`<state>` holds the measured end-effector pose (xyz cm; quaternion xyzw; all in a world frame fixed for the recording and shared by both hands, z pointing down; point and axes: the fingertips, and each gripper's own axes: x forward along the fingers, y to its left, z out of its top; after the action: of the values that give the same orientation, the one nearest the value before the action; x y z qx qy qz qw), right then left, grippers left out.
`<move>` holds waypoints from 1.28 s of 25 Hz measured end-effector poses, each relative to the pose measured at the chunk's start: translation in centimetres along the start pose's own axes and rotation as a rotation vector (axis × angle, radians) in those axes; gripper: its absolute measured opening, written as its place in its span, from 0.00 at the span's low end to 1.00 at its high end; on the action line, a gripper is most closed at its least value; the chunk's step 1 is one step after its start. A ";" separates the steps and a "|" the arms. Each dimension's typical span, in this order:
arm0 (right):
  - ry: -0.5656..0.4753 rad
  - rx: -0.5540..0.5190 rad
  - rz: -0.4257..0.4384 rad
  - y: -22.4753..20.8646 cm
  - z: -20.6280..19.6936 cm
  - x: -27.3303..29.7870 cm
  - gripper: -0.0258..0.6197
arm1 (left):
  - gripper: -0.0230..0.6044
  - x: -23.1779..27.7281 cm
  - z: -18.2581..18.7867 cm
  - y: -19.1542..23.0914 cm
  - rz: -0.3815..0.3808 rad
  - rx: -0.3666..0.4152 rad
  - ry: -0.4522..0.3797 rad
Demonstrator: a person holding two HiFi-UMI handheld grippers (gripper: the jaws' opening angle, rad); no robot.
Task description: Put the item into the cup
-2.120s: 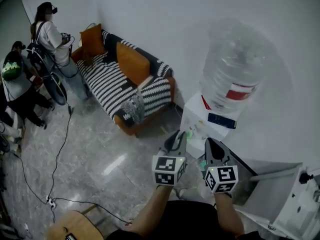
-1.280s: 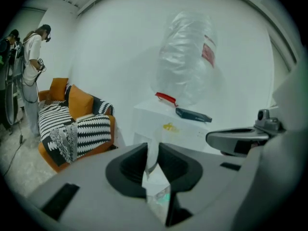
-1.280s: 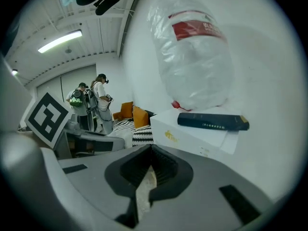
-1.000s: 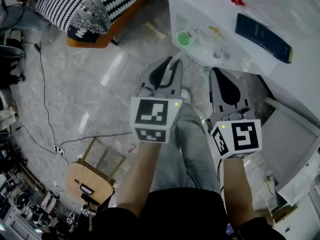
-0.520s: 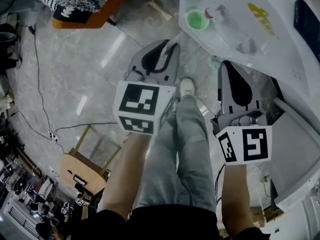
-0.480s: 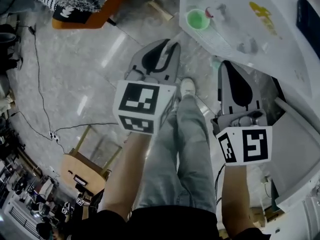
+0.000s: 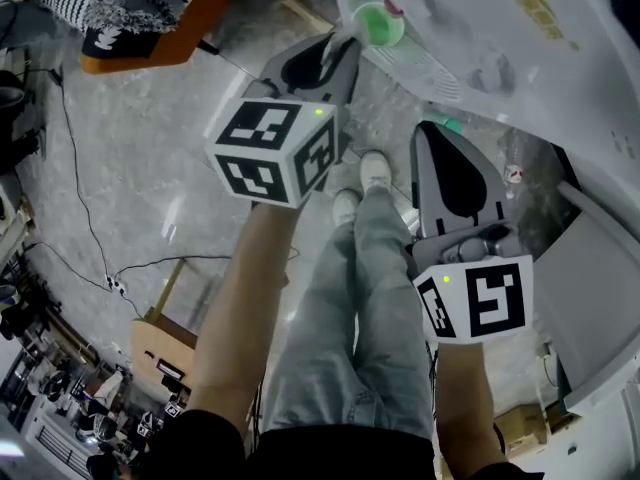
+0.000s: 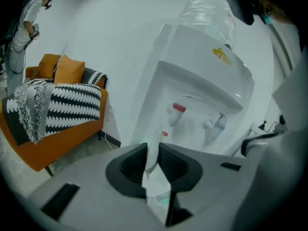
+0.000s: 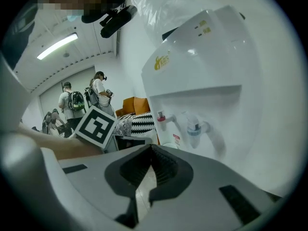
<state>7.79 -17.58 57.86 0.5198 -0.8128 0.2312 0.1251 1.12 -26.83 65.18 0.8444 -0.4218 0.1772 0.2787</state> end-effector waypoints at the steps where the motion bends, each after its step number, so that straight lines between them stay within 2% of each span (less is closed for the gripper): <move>1: 0.000 0.006 -0.003 -0.2 -0.2 0.0 0.06 | 0.15 0.7 -0.1 0.1 -0.004 -0.009 0.010; 5: 0.000 0.034 -0.027 -1.2 -0.6 -0.2 0.06 | 0.15 2.9 -0.8 0.2 0.006 -0.047 0.043; 14: 0.008 0.063 -0.032 -1.8 -1.2 0.0 0.06 | 0.15 5.9 -1.6 1.0 0.008 0.040 0.101; 16: 0.019 0.046 -0.008 -1.2 -1.5 0.0 0.06 | 0.15 6.2 -1.3 0.6 -0.022 0.049 0.090; 19: 0.035 0.032 0.005 -1.1 -2.0 -0.2 0.06 | 0.30 6.3 -1.1 0.1 -0.065 0.036 0.080; 20: 0.037 0.039 0.001 -1.3 -2.1 -0.2 0.06 | 0.31 6.3 -1.1 0.0 -0.073 0.028 0.077; 28: 0.042 0.035 0.002 -1.0 -2.4 0.0 0.06 | 0.32 4.7 -0.4 0.2 -0.062 0.017 0.015; 29: 0.044 0.036 0.005 -0.8 -2.5 0.1 0.06 | 0.29 4.3 -0.4 0.3 -0.055 0.018 0.010; 32: 0.045 0.037 0.012 -0.3 -2.7 0.2 0.06 | 0.08 3.1 -0.3 0.9 -0.029 0.015 -0.018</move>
<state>7.85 -16.44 60.33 0.5119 -0.8084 0.2584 0.1325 2.16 -28.98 67.31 0.8540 -0.4106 0.1687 0.2713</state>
